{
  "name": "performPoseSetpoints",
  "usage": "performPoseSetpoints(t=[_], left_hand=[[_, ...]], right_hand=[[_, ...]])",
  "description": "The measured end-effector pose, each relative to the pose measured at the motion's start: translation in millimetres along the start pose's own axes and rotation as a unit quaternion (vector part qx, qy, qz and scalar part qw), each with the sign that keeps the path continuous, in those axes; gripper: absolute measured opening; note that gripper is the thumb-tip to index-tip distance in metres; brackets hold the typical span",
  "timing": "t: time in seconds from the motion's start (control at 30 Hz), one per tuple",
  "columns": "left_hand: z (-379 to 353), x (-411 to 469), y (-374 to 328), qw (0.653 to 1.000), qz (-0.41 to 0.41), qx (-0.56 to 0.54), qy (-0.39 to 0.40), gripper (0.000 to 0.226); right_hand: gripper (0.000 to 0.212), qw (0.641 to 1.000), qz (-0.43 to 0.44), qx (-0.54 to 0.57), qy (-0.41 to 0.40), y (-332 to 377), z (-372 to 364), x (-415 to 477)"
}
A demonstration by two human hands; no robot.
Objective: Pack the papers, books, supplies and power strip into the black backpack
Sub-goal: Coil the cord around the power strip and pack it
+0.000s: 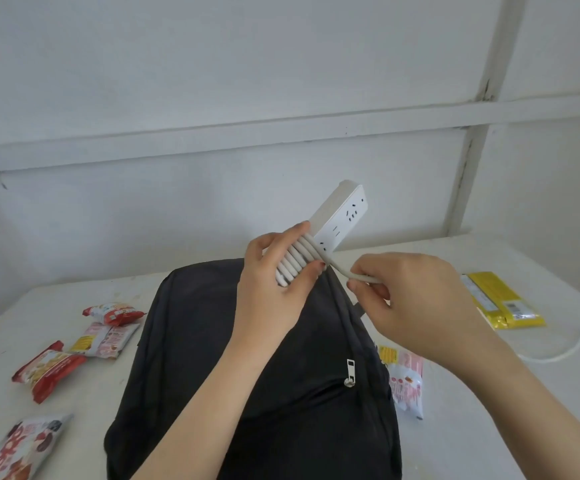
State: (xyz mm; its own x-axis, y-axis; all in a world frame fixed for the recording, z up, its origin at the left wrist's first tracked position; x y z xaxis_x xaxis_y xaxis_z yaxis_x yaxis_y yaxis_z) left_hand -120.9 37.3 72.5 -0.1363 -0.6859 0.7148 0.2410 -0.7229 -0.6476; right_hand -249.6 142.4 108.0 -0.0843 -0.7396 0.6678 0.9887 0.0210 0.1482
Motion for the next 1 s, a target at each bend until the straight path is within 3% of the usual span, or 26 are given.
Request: performPoseSetpoints(t=[0.2,0.33,0.4,0.53,0.67,0.77,0.87,1.0], left_hand=[[-25,3,-7,0.999,0.002,0.000,0.053,0.052],[-45,-1,-12,0.991,0.014,0.014,0.129,0.056],[-53,-3,-18,0.986,0.015,0.011,0.167,0.060],[-64,-7,-26,0.968,0.044,-0.036,0.246,0.087],[-62,-12,-35,0.947,0.064,-0.151,0.275,0.100],[-56,-16,-46,0.932,0.068,-0.206,0.289,0.094],[-52,-18,-53,0.917,0.077,-0.249,0.302,0.089],[-47,-23,-60,0.877,0.098,-0.335,0.330,0.078]], right_hand=[[0.021,0.994,-0.052,0.060,0.075,-23,16,-6],[0.024,0.998,0.002,-0.055,-0.003,-34,26,-4],[0.025,0.997,0.027,-0.060,-0.033,-39,32,2],[0.010,1.000,0.010,0.001,-0.013,-52,44,16],[0.011,0.991,-0.040,0.128,0.024,-69,54,33],[0.017,0.937,-0.102,0.316,0.112,-83,55,43],[0.031,0.886,-0.124,0.407,0.184,-96,46,48],[0.037,0.771,-0.186,0.549,0.263,-113,33,49]])
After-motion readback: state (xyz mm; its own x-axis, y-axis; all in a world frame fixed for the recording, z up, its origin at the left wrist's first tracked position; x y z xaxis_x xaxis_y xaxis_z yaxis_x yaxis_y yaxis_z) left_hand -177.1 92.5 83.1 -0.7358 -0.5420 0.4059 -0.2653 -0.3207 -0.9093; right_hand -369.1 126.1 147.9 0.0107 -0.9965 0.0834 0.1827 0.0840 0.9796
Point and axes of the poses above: each hand's wrist, its own x-axis towards the middle knuckle, its own z-axis out of the back of the hand, y = z × x, the point moved 4 cm from there along x, towards the middle knuckle, and after that the axes turned 9 degrees about -y, right-handed, at the moved point
